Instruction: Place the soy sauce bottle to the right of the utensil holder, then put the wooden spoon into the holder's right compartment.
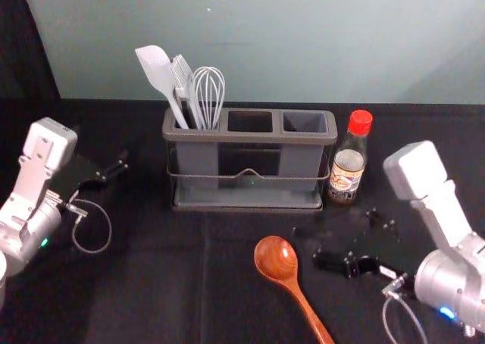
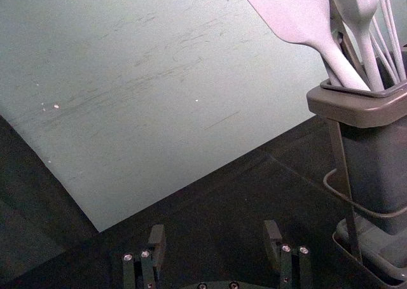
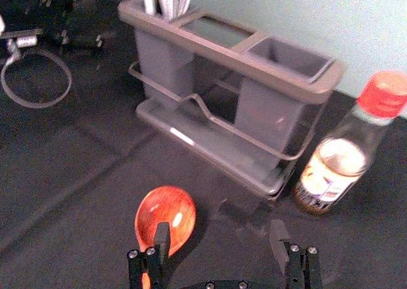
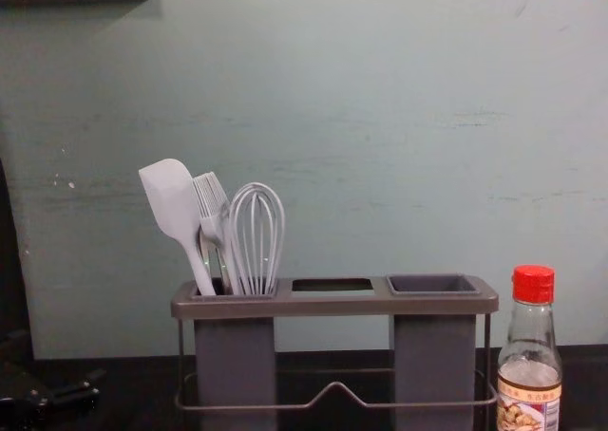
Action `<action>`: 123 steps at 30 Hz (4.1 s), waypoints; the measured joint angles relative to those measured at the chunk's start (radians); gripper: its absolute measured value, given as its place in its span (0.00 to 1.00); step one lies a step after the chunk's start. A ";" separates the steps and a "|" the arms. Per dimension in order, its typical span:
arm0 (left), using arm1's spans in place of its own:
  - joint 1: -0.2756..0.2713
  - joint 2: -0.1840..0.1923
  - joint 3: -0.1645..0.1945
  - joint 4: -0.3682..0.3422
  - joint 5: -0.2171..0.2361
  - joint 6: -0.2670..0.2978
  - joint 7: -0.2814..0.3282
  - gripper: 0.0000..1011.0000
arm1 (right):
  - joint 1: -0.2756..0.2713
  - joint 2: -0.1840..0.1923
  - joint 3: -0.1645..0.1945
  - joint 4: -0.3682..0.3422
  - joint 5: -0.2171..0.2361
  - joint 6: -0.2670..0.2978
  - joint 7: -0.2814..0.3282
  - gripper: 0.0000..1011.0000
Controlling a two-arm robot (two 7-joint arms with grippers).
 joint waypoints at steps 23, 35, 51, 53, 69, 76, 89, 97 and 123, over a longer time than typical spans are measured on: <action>0.000 0.000 0.000 0.000 0.000 0.000 0.000 0.99 | 0.001 -0.010 -0.025 0.016 -0.017 -0.007 0.054 0.99; 0.000 0.000 0.000 0.000 0.000 0.000 0.000 0.99 | 0.036 -0.045 -0.022 0.039 -0.030 0.117 0.027 0.99; 0.000 0.000 0.000 0.000 0.000 0.000 0.000 0.99 | 0.129 -0.171 -0.118 0.096 -0.104 0.302 -0.023 0.99; 0.000 0.000 0.000 0.000 0.000 0.000 0.000 0.99 | 0.142 -0.188 -0.128 0.111 -0.111 0.313 -0.024 0.99; 0.000 0.000 0.000 0.000 0.000 0.000 0.000 0.99 | 0.202 -0.294 -0.164 0.204 -0.163 0.361 -0.046 0.99; 0.000 0.000 0.000 0.000 0.000 0.000 0.000 0.99 | 0.209 -0.308 -0.165 0.219 -0.177 0.360 -0.044 0.99; 0.000 0.000 0.000 0.000 0.000 0.000 0.000 0.99 | 0.236 -0.337 -0.178 0.261 -0.210 0.368 -0.019 0.99; 0.000 0.000 0.000 0.000 0.000 0.000 0.000 0.99 | 0.246 -0.346 -0.182 0.275 -0.232 0.380 -0.011 0.99; 0.000 0.000 0.000 0.000 0.000 0.000 0.000 0.99 | 0.234 -0.358 -0.158 0.261 -0.281 0.406 0.027 0.99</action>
